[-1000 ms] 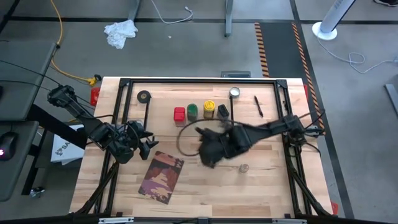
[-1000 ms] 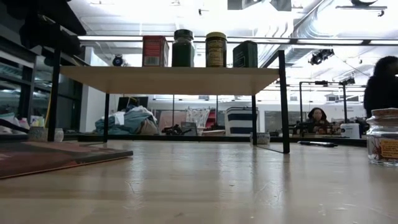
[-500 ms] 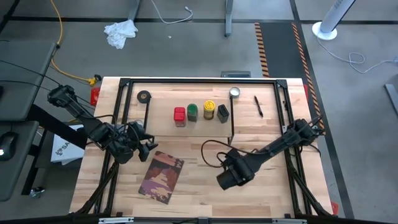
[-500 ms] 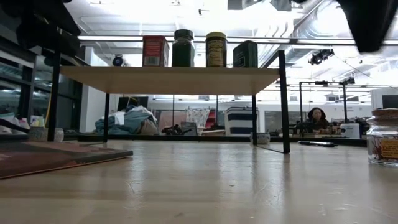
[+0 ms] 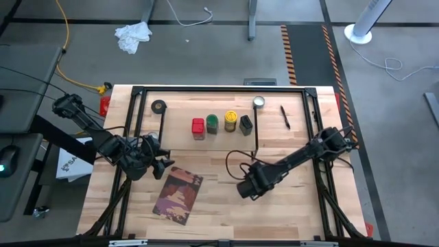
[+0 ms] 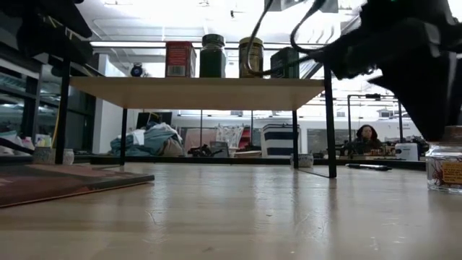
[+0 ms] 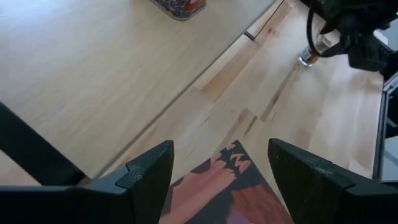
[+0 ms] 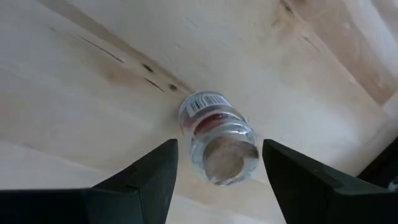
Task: Shelf spices
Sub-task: Put the transparent seasoning bottle on the shelf
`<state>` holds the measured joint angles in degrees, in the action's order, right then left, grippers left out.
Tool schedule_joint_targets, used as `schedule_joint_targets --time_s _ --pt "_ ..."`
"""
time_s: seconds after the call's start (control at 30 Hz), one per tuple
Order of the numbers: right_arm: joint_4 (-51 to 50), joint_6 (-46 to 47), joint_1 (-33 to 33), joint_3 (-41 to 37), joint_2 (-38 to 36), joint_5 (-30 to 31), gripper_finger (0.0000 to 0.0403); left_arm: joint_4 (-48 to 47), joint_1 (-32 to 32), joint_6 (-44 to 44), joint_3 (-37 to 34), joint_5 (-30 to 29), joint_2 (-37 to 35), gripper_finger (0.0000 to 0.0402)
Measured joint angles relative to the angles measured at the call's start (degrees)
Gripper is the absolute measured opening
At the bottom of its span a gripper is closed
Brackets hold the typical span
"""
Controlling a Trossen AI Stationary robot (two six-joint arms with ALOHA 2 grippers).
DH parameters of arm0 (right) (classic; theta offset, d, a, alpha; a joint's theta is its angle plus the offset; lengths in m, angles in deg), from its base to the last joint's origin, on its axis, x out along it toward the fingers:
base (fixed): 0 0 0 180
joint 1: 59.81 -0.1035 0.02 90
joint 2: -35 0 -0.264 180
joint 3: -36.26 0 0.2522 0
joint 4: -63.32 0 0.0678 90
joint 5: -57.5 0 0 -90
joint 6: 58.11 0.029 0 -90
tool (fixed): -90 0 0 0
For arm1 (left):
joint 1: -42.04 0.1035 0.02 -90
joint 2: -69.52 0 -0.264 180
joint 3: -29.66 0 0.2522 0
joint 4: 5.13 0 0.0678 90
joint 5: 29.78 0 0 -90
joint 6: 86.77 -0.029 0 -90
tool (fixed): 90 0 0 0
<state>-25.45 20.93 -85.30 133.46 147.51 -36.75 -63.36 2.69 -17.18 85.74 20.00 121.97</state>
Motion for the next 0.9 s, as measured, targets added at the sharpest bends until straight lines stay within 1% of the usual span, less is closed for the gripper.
schedule_joint_targets --time_s 0.23,0.37,0.5,0.6,0.7,0.73,0.83,0.9 --pt "2.6 2.0 -0.9 -4.1 -0.1 -1.1 0.0232 0.7 0.0 0.7 0.0 0.3 0.0 0.0257" --pt "8.4 2.2 -2.0 -5.8 -0.1 -2.1 0.0232 0.7 0.0 0.7 0.0 0.3 0.0 0.0257" --pt "12.9 6.1 -2.4 -8.6 -0.1 -1.2 0.0231 0.7 0.0 1.0 0.0 0.3 0.0 0.0257" --pt "15.4 6.4 -2.4 -9.3 -0.1 -1.5 0.0215 0.7 0.0 1.8 0.0 0.3 0.0 0.0257" --pt "14.2 4.0 -2.7 -7.2 -0.1 -1.7 0.0181 1.5 0.0 1.8 0.0 1.0 -0.1 0.0257" --pt "13.3 2.9 -2.7 -6.0 -0.2 -1.4 0.0175 1.6 0.0 1.8 0.0 1.2 -0.3 0.0257" --pt "10.4 0.8 -2.7 -1.1 -0.6 1.5 0.0175 2.1 0.0 0.6 1.5 1.2 -1.3 0.0257" --pt "9.1 -1.2 -2.7 3.4 -0.8 4.5 0.0175 2.0 0.0 -1.5 2.7 1.1 -2.2 0.0257"
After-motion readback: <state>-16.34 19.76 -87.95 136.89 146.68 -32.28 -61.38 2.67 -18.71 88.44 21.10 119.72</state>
